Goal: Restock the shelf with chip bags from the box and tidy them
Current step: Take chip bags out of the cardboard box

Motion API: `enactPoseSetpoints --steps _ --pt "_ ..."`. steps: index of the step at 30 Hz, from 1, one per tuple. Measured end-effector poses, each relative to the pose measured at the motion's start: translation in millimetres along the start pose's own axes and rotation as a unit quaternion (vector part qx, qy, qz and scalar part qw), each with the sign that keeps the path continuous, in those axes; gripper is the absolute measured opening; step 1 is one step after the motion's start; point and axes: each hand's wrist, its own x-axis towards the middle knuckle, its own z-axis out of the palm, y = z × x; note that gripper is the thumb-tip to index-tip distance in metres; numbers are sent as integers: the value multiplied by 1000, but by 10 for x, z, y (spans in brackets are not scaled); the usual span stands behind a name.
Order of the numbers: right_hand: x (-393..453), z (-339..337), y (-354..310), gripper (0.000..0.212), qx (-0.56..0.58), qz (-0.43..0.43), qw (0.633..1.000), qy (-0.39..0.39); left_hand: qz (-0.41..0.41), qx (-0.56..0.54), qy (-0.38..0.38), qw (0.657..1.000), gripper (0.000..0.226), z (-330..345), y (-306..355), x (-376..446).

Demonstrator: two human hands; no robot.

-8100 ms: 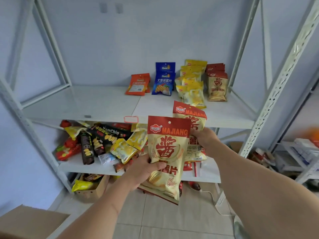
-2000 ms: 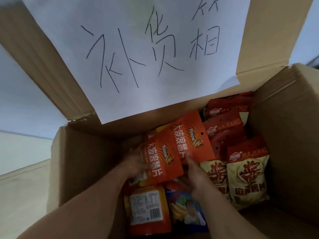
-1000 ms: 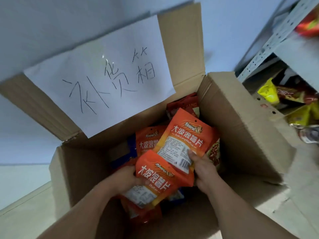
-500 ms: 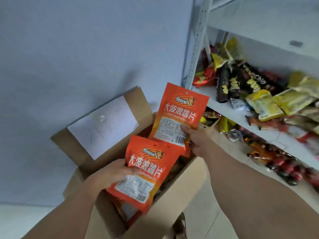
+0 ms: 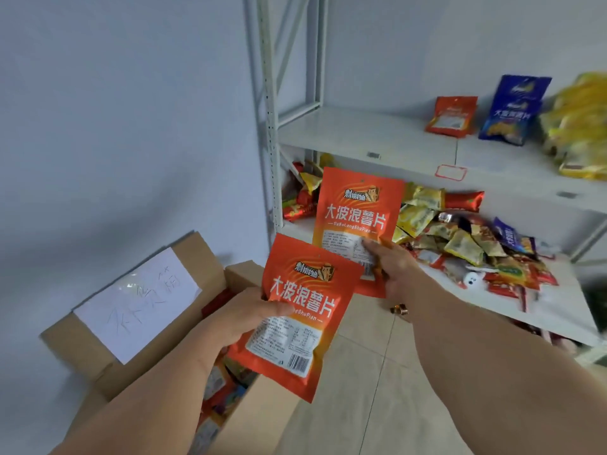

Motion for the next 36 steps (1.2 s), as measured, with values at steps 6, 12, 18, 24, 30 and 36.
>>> enactPoseSetpoints --steps 6,12,18,24,30,36 --pt "258 -829 -504 38 -4 -18 1000 21 45 -18 -7 999 45 656 618 538" --pt "792 -1693 -1083 41 -23 -30 999 35 86 -36 -3 996 44 1386 1317 1276" --pt "1427 -2216 -1621 35 -25 -27 999 28 94 -54 4 994 39 1741 1906 2029" --pt "2334 -2354 -2133 26 -10 -57 997 47 119 -61 -14 991 49 1733 2463 2926" --pt "3306 -2306 -2709 10 -1 -62 995 72 132 -69 -41 988 58 1517 3116 3983" --pt "4131 -2320 -3318 16 21 -76 992 99 137 -73 -37 987 49 1204 3817 4836"
